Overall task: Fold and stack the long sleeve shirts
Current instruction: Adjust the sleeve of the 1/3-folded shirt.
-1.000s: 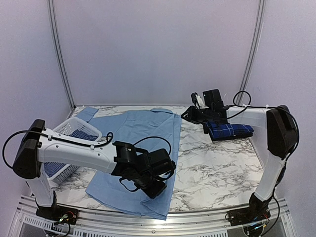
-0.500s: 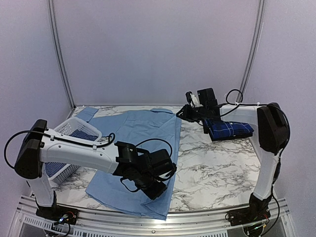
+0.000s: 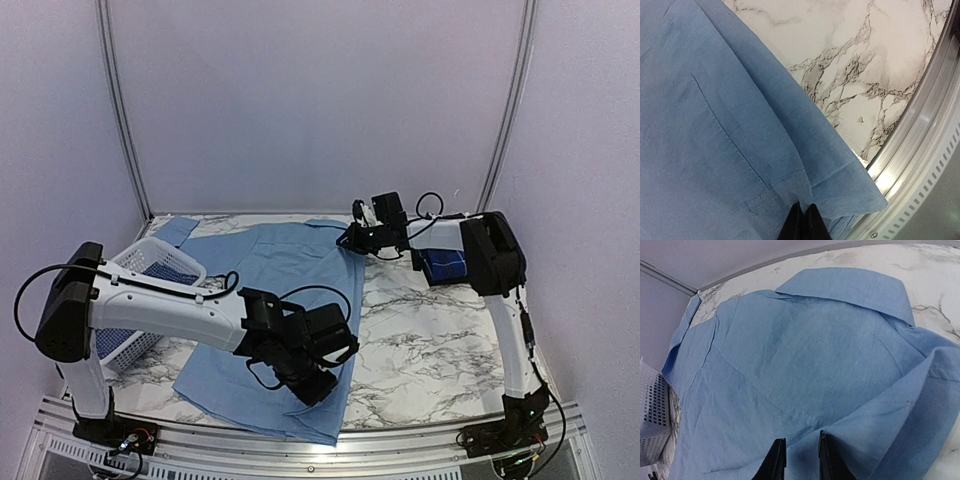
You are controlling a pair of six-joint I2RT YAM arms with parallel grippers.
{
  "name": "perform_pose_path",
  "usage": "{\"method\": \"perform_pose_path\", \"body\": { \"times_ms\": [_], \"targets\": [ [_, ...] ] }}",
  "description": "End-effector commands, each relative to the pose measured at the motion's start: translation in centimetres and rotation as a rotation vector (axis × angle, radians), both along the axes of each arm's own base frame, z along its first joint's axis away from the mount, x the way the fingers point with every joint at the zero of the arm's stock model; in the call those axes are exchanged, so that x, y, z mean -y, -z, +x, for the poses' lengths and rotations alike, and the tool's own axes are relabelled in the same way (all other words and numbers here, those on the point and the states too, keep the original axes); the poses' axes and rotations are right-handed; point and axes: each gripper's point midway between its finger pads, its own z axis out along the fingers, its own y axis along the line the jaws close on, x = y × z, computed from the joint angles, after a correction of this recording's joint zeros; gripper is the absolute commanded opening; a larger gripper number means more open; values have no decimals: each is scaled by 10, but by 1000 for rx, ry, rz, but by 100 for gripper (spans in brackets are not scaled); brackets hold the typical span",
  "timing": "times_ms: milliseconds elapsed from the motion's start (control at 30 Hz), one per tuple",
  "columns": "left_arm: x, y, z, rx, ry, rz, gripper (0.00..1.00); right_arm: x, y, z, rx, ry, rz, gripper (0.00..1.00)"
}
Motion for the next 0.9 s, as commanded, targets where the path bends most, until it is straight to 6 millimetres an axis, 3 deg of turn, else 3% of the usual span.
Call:
{"method": "perform_pose_path", "body": {
  "times_ms": [0,100,167,200,400,533,667,867],
  "targets": [
    [5,6,-3,-38,27,3,11,2,15,25,-24,38,33,19],
    [8,6,-4,-59,29,-17,16,5,37,30,-59,59,21,19],
    [10,4,-4,-76,31,-37,25,8,43,31,-72,66,23,18],
    [10,3,-3,-84,31,-49,31,9,43,31,-74,69,25,18],
    [9,-8,5,-123,13,-110,48,12,24,36,-61,62,18,19],
    [0,-20,26,-123,-55,-151,51,3,-10,29,-24,27,24,20],
    [-21,-21,60,-130,-198,-178,49,-14,-37,8,13,-23,30,22],
    [-47,-15,98,-130,-347,-211,41,-44,-47,-36,15,-88,79,23]
  ]
}}
